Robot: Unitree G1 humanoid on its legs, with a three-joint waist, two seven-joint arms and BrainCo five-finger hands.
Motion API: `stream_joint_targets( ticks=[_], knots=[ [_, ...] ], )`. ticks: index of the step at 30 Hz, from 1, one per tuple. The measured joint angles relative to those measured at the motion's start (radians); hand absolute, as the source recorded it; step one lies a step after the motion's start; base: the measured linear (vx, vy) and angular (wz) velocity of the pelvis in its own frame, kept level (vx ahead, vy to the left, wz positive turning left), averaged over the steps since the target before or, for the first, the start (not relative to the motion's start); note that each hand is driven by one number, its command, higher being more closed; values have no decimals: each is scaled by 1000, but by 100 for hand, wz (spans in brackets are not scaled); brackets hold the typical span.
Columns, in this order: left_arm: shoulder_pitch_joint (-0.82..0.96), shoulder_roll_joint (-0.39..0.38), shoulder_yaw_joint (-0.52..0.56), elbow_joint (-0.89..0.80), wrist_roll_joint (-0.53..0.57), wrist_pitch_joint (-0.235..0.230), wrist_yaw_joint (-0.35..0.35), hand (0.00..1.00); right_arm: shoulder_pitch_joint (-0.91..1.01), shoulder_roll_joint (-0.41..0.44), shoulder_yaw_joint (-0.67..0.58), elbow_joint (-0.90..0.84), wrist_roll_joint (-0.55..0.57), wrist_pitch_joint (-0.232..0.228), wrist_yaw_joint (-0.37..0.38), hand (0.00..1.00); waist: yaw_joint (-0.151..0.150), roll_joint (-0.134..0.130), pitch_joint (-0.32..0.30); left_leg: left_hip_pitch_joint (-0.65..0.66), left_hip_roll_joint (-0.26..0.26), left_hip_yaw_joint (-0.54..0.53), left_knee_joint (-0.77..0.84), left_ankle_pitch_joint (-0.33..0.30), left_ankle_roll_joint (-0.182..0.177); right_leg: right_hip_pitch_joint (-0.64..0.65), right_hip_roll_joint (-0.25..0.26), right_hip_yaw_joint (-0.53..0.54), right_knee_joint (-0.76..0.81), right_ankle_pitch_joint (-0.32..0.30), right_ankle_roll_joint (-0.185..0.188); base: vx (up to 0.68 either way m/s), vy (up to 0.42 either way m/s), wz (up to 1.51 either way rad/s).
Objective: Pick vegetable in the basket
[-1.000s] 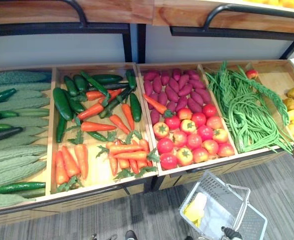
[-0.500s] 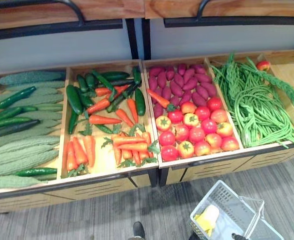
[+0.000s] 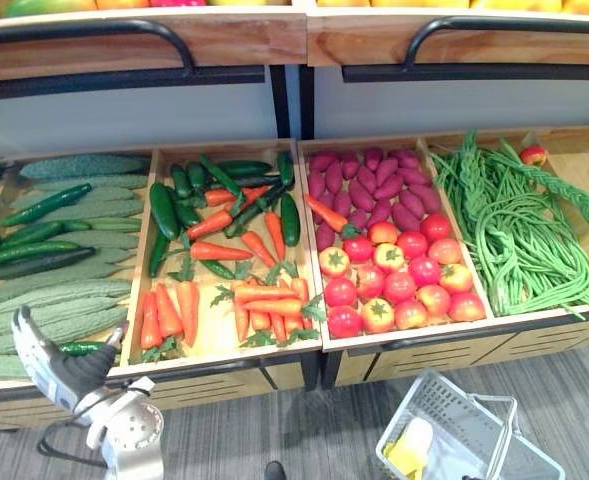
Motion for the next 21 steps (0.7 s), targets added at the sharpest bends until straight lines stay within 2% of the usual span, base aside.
stream_joint_targets(
  ticks=[2,4,7,9,15,21],
  knots=[
    [5,74,-38,19,27,-5,-14,0,-1,0,9,-3,0,0,1,100,1,0,0,1,3,14,-1,0,0,-2,5,12,-9,3,2,-73,-9,-19],
    [8,190,-98,104,74,-22,-44,0,1,-5,13,-12,-1,0,4,100,-1,6,2,6,4,22,-6,-1,0,-1,8,27,-22,9,7,-113,-19,-19],
    [9,259,-143,140,130,-44,-102,0,22,-9,19,-34,-1,0,13,100,-1,13,2,13,5,28,-7,-2,-1,0,8,37,-32,15,10,-87,-4,-11],
    [9,331,-199,172,161,-65,-159,0,34,-19,31,-41,-3,0,19,100,-1,17,1,14,5,42,-7,-3,-2,-2,8,45,-40,17,10,-69,2,-13],
    [-6,415,-327,256,187,-121,-296,0,68,-23,62,-83,-16,0,22,100,-2,18,0,21,1,53,-7,-3,-2,13,6,45,-58,29,19,0,-6,-2],
    [-65,430,-435,314,217,-123,-365,0,73,-22,128,-119,-46,0,32,100,1,18,0,29,2,76,-7,-10,-8,18,7,49,-65,30,21,32,-15,-4]
  ],
)
